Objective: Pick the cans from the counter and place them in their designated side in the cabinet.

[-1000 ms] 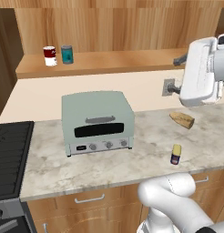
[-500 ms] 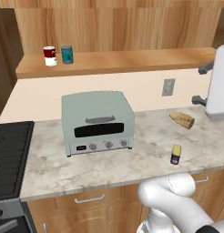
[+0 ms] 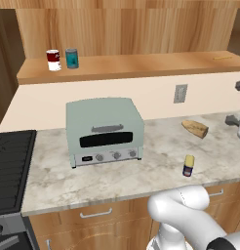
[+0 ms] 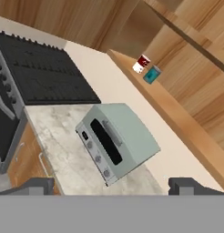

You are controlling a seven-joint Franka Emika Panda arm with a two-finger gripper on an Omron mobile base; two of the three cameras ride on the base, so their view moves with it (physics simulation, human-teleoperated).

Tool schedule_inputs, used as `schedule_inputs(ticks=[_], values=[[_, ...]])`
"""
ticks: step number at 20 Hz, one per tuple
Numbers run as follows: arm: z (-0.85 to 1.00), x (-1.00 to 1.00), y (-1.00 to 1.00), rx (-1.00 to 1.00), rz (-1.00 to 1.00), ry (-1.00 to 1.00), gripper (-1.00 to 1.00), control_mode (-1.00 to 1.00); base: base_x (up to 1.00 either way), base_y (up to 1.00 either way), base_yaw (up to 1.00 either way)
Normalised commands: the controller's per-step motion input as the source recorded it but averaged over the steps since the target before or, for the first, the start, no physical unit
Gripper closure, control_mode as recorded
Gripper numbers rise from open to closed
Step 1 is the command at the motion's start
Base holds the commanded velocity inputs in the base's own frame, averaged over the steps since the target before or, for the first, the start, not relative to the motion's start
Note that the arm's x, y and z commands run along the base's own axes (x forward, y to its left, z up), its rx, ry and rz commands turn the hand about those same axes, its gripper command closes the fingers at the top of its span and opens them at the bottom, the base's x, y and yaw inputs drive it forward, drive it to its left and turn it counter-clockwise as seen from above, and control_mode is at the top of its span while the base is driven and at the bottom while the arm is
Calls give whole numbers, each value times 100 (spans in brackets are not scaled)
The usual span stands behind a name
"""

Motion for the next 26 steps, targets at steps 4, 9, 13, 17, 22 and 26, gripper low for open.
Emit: schedule_inputs(ticks=[4, 9, 13, 17, 22, 26], values=[[-26, -9, -23, -5, -8, 8, -100, -100, 0, 0, 0], [-32, 2, -2, -1, -3, 4, -100, -100, 0, 0, 0], [-25, -1, -2, -1, -14, 0, -100, -100, 0, 0, 0], [-20, -20, -14, 0, -22, 0, -100, -100, 0, 0, 0], [-19, -31, -21, 0, -23, 0, -100, -100, 0, 0, 0], [-11, -29, -23, 0, -23, 0, -100, -100, 0, 0, 0]])
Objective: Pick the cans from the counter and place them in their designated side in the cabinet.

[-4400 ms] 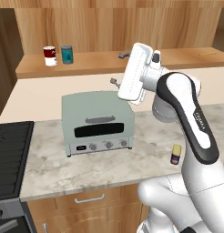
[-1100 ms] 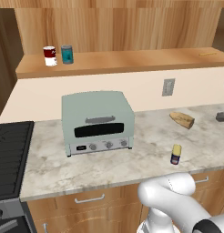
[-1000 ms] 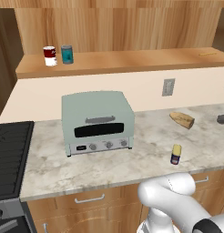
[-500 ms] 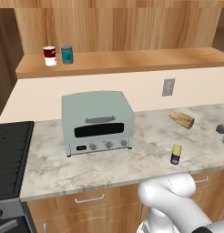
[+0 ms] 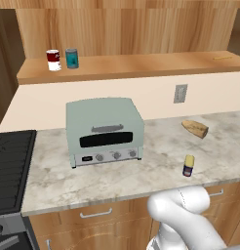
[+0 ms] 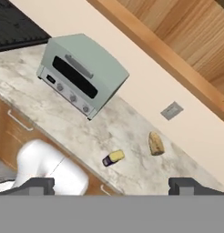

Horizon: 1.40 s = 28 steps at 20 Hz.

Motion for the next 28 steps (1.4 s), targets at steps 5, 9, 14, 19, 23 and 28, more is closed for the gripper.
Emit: schedule_inputs(ticks=[5, 9, 14, 19, 23, 28], values=[[-2, -22, -20, 1, -17, 0, -100, -100, 0, 0, 0], [10, -6, -20, 10, -7, 6, -100, -100, 0, 0, 0], [10, 0, -10, 9, -1, 8, -100, -100, 0, 0, 0], [3, 0, -1, 7, 0, 11, -100, -100, 0, 0, 0], [-2, 0, 0, 1, -5, 1, -100, -100, 0, 0, 0], [-6, 0, 0, 0, -17, 6, -100, -100, 0, 0, 0]])
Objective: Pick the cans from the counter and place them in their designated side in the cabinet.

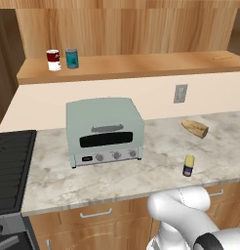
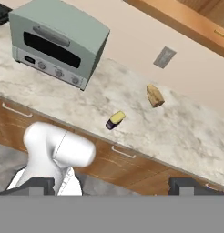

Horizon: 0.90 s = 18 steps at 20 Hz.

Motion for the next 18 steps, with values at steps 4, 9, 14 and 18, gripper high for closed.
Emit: schedule_inputs(ticks=[4, 9, 14, 18], values=[[-6, -3, -7, 2, -18, 11, -100, -100, 0, 0, 0], [-10, -16, -20, 9, -10, 4, -100, -100, 0, 0, 0], [-6, -11, -10, 9, -2, -7, -100, -100, 0, 0, 0], [0, 1, 0, 2, -6, -8, -100, -100, 0, 0, 0]])
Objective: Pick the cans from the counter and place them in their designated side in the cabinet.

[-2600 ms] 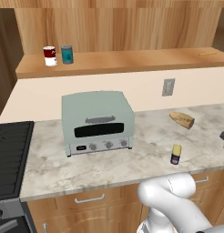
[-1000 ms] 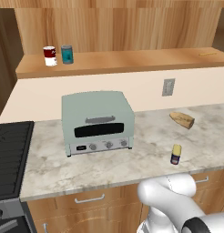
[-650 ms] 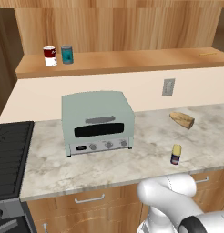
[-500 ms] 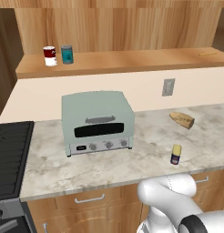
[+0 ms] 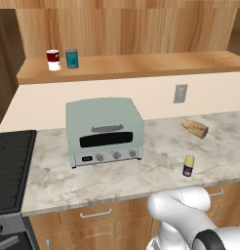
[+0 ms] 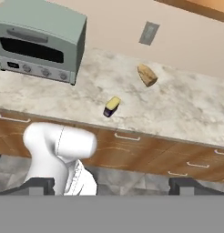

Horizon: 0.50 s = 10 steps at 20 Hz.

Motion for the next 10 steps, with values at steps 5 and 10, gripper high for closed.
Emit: schedule_inputs(ticks=[5, 10], values=[[0, 9, 4, 0, -15, 0, -100, -100, 0, 0, 0], [0, 3, 1, 3, -14, 0, -100, -100, 0, 0, 0]])
